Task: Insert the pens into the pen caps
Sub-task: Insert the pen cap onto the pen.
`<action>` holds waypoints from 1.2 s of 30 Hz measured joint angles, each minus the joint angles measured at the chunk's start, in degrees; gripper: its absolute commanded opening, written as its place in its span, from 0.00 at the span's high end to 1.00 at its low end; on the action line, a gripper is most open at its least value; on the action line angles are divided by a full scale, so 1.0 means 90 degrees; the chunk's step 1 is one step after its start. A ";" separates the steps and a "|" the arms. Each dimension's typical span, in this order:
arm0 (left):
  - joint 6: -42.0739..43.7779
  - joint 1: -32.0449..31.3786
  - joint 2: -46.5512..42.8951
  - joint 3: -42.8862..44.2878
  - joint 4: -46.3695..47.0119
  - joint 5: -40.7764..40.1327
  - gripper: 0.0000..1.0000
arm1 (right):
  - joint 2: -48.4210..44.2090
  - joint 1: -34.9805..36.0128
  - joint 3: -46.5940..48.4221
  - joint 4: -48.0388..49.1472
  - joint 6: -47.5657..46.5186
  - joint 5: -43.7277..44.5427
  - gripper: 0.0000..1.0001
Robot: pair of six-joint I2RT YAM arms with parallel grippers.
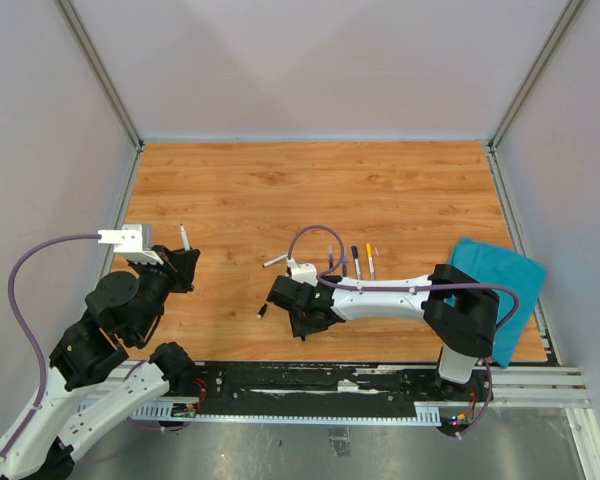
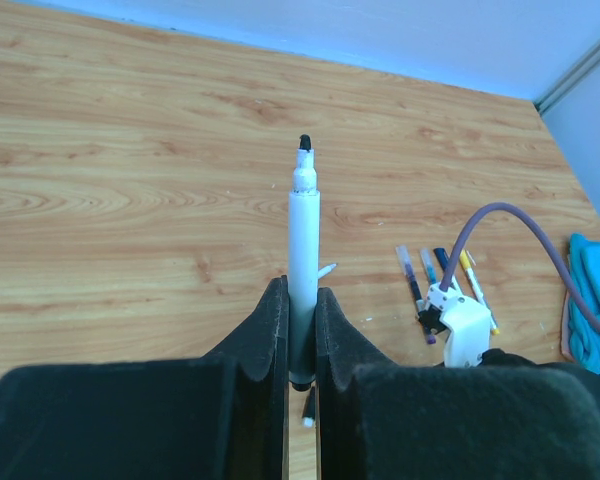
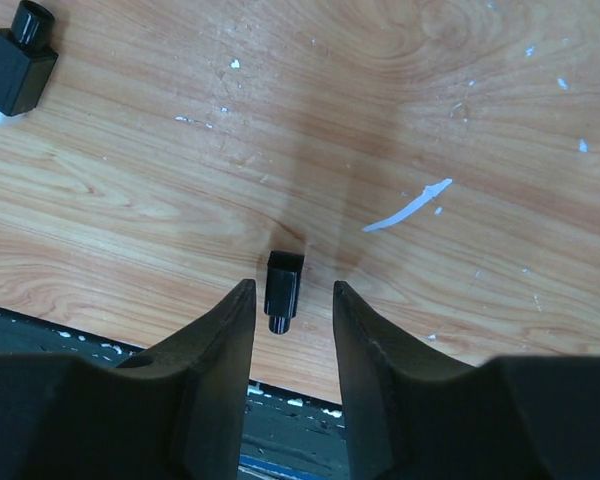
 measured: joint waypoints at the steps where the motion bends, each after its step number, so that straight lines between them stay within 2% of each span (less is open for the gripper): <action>1: 0.0000 0.0000 0.0000 0.0000 0.0000 0.0000 1.00 | 0.0024 0.0000 0.0010 0.0012 0.0000 -0.0027 0.65; 15: 0.0000 0.0000 0.0000 -0.0002 0.0000 0.0000 1.00 | 0.0236 0.0000 0.0109 0.0104 -0.0007 -0.0090 0.74; 23: -0.0002 0.0000 0.0000 -0.0002 0.0000 -0.0015 1.00 | 0.0350 0.0000 0.0253 0.0034 -0.0075 -0.0090 0.99; 30: -0.0034 0.0000 -0.0002 -0.0002 -0.0002 -0.0117 1.00 | 0.0141 0.0007 0.0211 0.0046 -0.0512 -0.0002 0.99; 36: -0.0063 0.0000 0.0000 -0.0002 -0.0002 -0.0124 1.00 | -0.0663 0.0007 -0.0007 0.0457 -0.1651 -0.0158 0.99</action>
